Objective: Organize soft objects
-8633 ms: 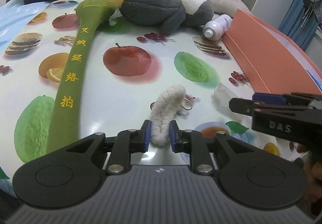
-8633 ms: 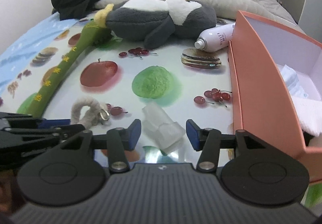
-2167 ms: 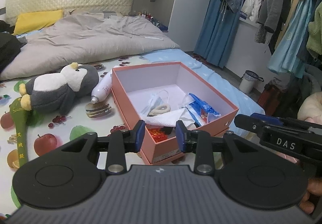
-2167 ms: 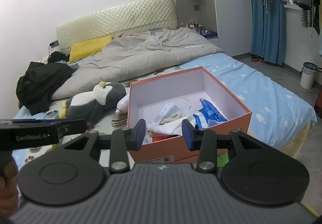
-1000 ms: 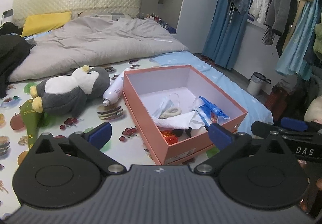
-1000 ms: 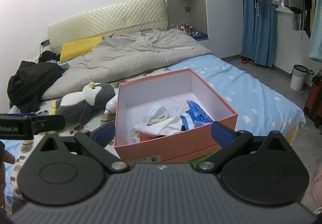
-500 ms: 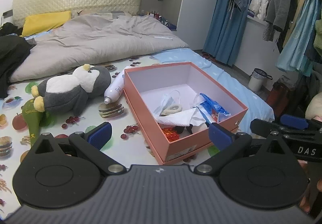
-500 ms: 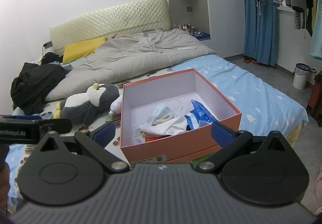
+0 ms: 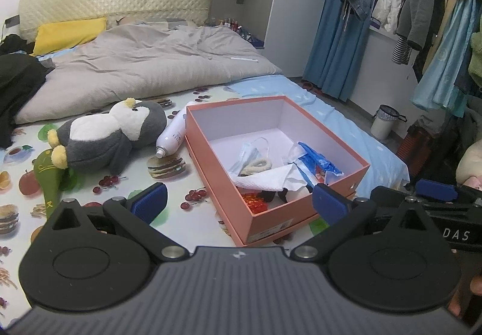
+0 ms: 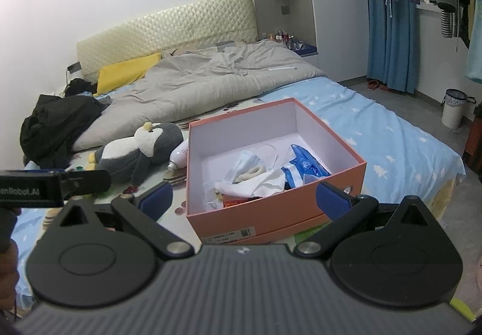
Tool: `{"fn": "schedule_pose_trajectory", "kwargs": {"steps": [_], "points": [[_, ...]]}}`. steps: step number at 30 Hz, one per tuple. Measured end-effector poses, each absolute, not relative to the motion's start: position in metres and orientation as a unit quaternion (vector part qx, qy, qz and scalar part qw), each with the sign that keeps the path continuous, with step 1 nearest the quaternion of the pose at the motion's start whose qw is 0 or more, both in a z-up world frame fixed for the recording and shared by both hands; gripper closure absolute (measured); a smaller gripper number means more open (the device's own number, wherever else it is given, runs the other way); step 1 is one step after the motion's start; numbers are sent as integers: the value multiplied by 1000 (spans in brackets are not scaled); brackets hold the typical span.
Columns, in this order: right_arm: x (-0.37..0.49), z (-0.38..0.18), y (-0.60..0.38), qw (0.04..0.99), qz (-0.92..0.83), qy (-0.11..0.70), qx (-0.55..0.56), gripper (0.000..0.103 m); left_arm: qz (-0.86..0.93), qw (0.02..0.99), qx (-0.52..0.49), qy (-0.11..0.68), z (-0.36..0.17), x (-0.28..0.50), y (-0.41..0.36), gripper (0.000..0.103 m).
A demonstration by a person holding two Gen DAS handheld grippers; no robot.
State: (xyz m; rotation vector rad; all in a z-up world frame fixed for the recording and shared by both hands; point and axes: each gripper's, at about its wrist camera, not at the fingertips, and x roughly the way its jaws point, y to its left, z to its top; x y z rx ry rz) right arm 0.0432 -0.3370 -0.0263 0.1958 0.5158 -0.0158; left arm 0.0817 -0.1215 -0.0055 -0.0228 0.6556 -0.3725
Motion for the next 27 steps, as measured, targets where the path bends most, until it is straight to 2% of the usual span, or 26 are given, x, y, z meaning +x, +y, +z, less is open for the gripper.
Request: {"fn": "schedule_pose_trajectory", "kwargs": {"steps": [27], "points": [[40,-32,-336,962,-12,256,92,0,-194,930,-11,311,-7,69,-118,0]]}}
